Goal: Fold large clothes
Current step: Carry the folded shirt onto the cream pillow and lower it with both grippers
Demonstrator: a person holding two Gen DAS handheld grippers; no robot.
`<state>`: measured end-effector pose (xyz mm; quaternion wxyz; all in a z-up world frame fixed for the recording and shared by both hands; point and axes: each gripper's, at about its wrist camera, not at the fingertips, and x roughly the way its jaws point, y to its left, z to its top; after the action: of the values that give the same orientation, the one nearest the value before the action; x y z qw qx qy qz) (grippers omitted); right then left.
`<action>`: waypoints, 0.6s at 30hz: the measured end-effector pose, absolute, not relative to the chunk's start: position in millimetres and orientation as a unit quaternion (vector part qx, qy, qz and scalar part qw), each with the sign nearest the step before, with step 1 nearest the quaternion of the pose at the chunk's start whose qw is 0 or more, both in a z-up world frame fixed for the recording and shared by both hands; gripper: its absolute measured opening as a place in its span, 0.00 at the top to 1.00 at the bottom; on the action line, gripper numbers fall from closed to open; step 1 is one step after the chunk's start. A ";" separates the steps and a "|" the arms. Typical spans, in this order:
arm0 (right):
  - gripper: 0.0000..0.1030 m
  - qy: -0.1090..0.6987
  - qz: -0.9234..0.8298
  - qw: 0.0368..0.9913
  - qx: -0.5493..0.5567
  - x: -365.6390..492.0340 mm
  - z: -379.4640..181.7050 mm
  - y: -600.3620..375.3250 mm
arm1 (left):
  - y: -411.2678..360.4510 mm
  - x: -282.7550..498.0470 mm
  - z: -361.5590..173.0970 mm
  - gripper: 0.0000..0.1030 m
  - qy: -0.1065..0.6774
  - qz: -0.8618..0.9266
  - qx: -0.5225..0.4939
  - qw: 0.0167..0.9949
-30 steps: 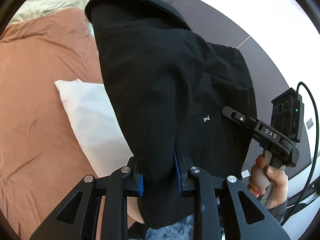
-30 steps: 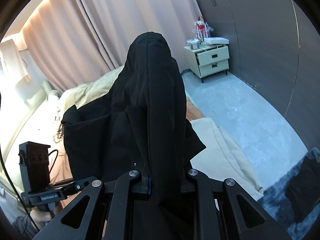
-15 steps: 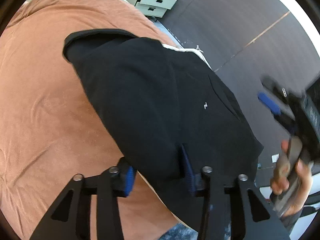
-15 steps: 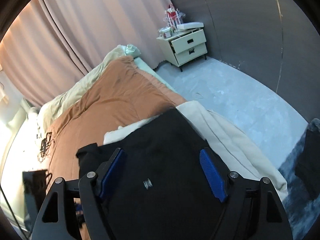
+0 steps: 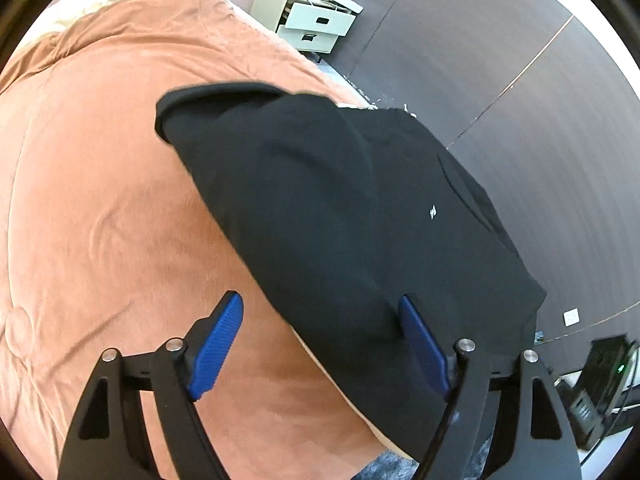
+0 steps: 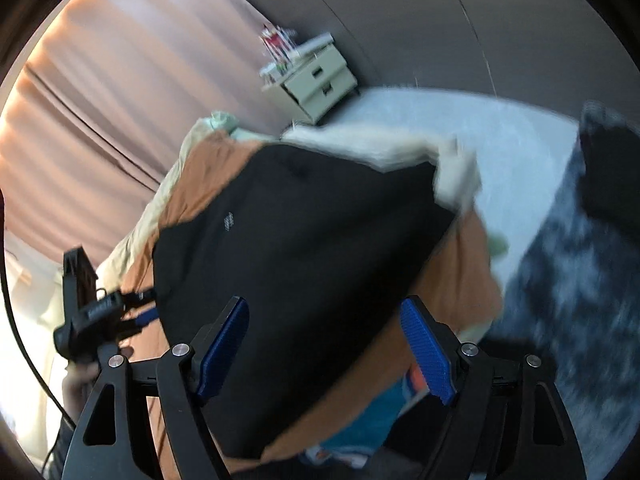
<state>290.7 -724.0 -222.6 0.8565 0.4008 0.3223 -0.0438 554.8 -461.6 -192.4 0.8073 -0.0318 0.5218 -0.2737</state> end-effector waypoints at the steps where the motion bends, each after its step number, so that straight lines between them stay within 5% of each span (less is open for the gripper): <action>1: 0.24 0.326 -0.035 0.846 0.419 289.0 -234.9 -718.4 | -464.1 533.6 -180.2 0.22 0.523 -0.275 -0.033 0.806; 6: 0.25 0.315 0.000 0.827 0.464 298.2 -258.4 -703.7 | -465.2 515.9 -168.4 0.22 0.523 -0.286 -0.045 0.802; 9: 0.38 0.306 0.010 0.821 0.482 305.0 -262.5 -701.0 | -456.6 518.6 -163.7 0.28 0.523 -0.292 -0.044 0.800; 13: 0.71 0.291 -0.007 0.838 0.462 304.2 -249.5 -699.0 | -462.0 523.0 -158.7 0.44 0.522 -0.305 -0.048 0.795; 18: 0.74 0.298 -0.024 0.848 0.438 318.0 -234.4 -692.6 | -475.0 532.6 -155.8 0.44 0.519 -0.295 -0.046 0.801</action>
<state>318.0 -692.6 -234.4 0.8476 0.4384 0.2981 -0.0241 532.6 -475.0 -155.8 0.8011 -0.0464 0.5186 -0.2953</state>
